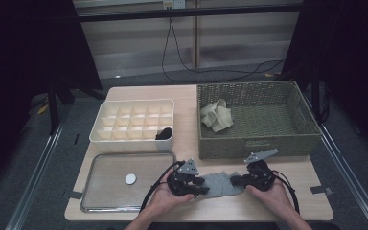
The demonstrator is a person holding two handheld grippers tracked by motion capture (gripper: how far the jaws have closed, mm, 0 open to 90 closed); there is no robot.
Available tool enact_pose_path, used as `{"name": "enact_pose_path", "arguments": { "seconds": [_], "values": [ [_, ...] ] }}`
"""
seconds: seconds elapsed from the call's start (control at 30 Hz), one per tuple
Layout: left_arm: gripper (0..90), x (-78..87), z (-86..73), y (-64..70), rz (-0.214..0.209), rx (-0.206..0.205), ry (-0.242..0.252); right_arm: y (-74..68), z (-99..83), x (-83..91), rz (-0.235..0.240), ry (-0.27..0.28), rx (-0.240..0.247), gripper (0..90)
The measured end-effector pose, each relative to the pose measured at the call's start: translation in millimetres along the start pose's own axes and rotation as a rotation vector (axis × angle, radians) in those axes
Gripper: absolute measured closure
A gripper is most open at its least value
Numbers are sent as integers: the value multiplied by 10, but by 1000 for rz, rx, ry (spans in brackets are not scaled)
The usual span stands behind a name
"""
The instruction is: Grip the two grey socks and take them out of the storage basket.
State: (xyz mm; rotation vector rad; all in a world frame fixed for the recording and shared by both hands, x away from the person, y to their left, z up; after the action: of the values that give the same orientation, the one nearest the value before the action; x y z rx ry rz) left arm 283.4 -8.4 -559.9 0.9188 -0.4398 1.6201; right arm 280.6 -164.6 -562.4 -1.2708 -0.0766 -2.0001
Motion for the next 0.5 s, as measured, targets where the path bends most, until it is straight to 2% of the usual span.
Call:
{"name": "enact_pose_path", "arguments": {
  "seconds": [0.07, 0.23, 0.27, 0.37, 0.5],
  "values": [
    [604, -2, 1, 5, -1, 15, 9, -19, -16, 3, 9, 8, -2, 858],
    [597, 8, -8, 9, -14, 6, -5, -65, -42, 13, 22, 4, 6, 814],
    [597, 8, -5, 14, -16, 15, 1, -77, -38, 16, 33, 9, 8, 792],
    [588, 5, 7, 19, -19, 2, 15, -67, -35, 31, 30, 10, 2, 785],
    [555, 35, 35, 36, -40, 26, 26, -68, 19, 111, 20, 56, 4, 774]
  ]
}}
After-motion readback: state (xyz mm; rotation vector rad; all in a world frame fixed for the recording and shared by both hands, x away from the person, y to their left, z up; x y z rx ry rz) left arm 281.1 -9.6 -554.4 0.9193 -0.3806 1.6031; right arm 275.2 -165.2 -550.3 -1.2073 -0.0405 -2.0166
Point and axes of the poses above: each handheld gripper's, and its own axes: x roughly backward along the jaws, z roughly out of its top, y roughly to its right, the point moved 9 cm from there along -x, roughly forward along the jaws, and after that the axes turned 7 degrees about -y, right-handed, at the moved point
